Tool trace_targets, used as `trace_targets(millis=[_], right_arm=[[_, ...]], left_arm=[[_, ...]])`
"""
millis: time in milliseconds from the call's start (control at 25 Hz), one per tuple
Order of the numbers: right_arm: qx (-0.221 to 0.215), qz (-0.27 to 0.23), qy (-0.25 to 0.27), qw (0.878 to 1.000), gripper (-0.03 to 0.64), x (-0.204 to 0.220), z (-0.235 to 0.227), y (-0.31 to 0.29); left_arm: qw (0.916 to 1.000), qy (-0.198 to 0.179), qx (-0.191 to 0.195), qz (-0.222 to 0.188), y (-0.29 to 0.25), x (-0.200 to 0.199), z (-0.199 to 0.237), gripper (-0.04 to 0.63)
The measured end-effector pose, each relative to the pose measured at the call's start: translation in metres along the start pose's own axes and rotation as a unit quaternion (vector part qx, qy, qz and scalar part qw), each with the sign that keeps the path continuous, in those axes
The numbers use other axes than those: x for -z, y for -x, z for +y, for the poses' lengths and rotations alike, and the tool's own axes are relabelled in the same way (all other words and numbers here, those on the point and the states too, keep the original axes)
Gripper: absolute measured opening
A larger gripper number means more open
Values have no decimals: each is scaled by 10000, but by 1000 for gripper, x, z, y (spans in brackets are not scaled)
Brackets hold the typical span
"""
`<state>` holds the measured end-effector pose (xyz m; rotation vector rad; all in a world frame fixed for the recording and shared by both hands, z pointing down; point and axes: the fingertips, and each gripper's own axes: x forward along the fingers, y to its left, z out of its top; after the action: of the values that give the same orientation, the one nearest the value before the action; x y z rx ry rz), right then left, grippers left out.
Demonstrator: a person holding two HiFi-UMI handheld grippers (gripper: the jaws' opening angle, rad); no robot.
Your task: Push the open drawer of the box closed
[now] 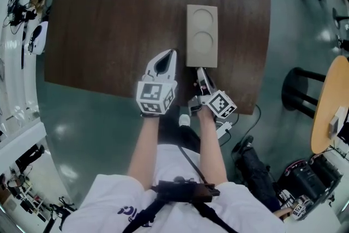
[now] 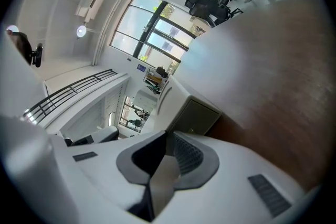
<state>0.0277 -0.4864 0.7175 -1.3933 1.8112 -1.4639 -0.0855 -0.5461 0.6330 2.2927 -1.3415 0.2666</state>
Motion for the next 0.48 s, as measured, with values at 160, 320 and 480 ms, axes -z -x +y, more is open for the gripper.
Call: trace_targets(millis=[160,320,480], right_arm=[[341,111,123,9993,48,2,-9,6],[382,83,149,9991,48,3,-6,9],[133,-225,313,9992,48,-9,16,28]], left_arm=[[10000,-27,18,-66,4,-12,4,-6],[9998,-143,-7,-169,14,-20,-2,-6],[9992,-303,16,-254,34,-23,-23,-6]])
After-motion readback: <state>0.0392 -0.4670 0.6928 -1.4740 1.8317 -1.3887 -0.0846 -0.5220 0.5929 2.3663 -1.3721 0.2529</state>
